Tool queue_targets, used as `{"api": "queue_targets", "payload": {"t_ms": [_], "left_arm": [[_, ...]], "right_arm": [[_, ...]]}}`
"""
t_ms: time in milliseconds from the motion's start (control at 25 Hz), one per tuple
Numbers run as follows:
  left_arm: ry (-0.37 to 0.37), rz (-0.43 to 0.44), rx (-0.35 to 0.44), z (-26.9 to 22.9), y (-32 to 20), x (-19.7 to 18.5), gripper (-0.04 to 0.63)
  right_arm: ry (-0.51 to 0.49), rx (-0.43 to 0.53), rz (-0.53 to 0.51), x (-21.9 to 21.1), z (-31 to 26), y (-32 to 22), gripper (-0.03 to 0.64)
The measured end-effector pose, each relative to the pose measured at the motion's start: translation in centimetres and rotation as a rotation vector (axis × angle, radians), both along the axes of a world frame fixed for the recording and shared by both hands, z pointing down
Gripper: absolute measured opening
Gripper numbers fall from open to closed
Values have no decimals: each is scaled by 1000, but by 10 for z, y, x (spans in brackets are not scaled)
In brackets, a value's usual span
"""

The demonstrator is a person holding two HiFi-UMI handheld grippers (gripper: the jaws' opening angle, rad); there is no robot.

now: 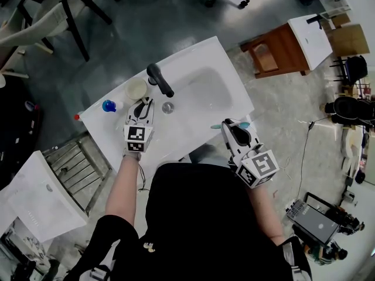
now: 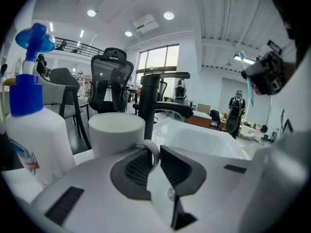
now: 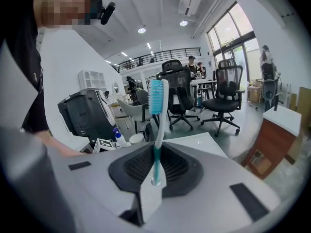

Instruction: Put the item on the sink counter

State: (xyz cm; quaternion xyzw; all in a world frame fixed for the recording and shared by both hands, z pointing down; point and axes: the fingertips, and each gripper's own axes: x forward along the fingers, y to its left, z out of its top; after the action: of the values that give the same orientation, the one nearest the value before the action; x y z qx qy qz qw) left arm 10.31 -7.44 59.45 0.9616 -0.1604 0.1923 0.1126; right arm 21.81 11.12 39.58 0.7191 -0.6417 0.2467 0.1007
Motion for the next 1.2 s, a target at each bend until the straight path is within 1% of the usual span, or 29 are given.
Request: {"api": "queue_targets", "payload": {"t_ms": [120,280,360,640,840,1000,1200], "left_arm": [[0,4,-2,0,2,0,59],[-7,-11,-9,2,4,-5,108],[-17,-27,-2,4,3,-9,119],[-47,-91,8,6,-3,-26,121],[-43,-122,45,-9,6,-37,121],[-41,-170,55,-27,15,-54,120],[-43,-253,67,-45,27,-79,120]], "right_arm": [[-2,2,-7,-2,0,0,54],[-3,6,-12,-3,0,2,54],[-5,7,-12,-2,1,3,54],[-11,14,-24,-3,3,7,54],[-19,32,-47,-1,2,9,54],[-40,53,-90,-4,4,0,54],[-68,82,-170,-10,4,-19,54]]}}
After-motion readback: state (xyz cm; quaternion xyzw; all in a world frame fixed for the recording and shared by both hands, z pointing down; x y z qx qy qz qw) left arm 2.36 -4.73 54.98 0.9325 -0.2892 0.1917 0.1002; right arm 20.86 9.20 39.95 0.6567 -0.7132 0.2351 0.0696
